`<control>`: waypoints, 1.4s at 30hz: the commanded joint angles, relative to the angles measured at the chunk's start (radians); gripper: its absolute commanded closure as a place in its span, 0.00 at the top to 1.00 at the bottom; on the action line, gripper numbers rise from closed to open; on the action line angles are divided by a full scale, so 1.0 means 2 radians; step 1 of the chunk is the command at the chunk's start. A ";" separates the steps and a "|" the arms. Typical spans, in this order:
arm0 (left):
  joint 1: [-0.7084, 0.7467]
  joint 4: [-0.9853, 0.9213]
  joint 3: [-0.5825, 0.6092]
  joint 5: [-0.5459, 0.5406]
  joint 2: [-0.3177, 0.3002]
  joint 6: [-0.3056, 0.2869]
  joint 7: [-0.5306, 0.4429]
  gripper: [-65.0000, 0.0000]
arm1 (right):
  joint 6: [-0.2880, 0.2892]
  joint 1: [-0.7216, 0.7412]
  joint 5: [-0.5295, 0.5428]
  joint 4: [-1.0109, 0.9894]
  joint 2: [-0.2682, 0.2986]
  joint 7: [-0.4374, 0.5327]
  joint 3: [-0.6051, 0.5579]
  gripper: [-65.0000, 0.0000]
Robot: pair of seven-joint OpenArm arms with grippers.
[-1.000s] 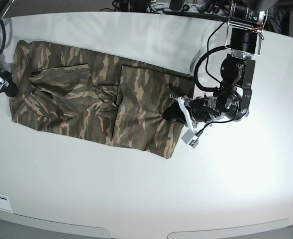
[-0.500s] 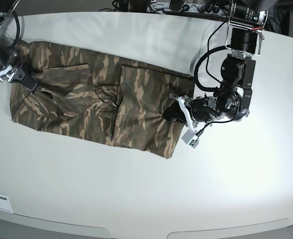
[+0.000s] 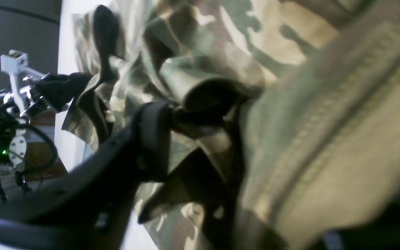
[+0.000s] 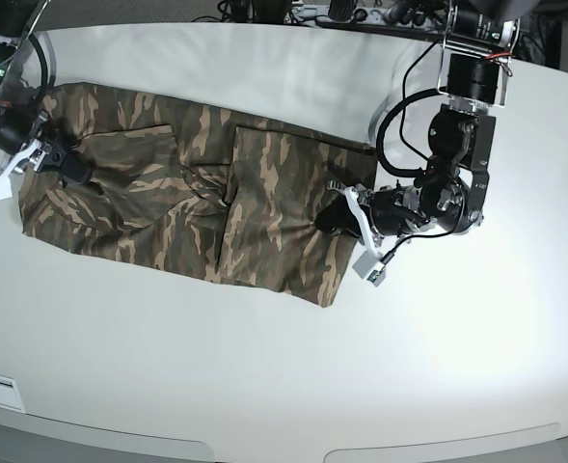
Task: Fold the T-shirt properly
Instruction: 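Grasp the strip's other end with the right gripper and lift it, then fold the lifted end over onto the folded part with the right gripper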
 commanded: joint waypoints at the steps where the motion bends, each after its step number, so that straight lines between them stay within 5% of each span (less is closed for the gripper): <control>1: -0.006 0.003 0.000 0.001 -0.004 -0.002 0.017 0.00 | 0.000 0.005 0.003 0.004 0.008 0.000 -0.001 0.38; 7: -0.006 0.003 0.000 -0.022 -0.003 -0.023 0.017 0.00 | 0.006 0.012 0.002 0.004 -0.006 0.002 -0.001 0.34; 11: -0.010 0.004 0.000 -0.054 -0.004 -0.027 0.017 0.00 | 0.012 0.012 0.002 0.004 -0.006 0.003 -0.001 0.00; 16: -0.030 0.004 -0.012 -0.155 -0.004 -0.044 0.020 0.00 | 0.012 0.015 0.001 0.006 -0.005 0.003 -0.001 0.00; 22: -0.065 0.004 -0.042 -0.303 -0.004 -0.099 0.104 0.00 | 0.012 0.015 -0.005 0.038 0.009 -0.004 0.000 0.00; 30: -0.067 0.004 -0.090 -0.294 -0.023 -0.107 0.121 0.00 | -0.017 0.016 -0.158 0.159 0.049 0.022 0.001 0.00; 38: -0.060 0.004 -0.102 -0.286 -0.052 -0.103 0.122 0.00 | -0.083 0.016 -0.350 0.240 0.085 0.070 0.001 0.00; 42: -0.047 0.004 -0.102 -0.286 -0.055 -0.103 0.121 0.00 | -0.127 0.016 -0.391 0.277 0.103 0.070 0.001 0.00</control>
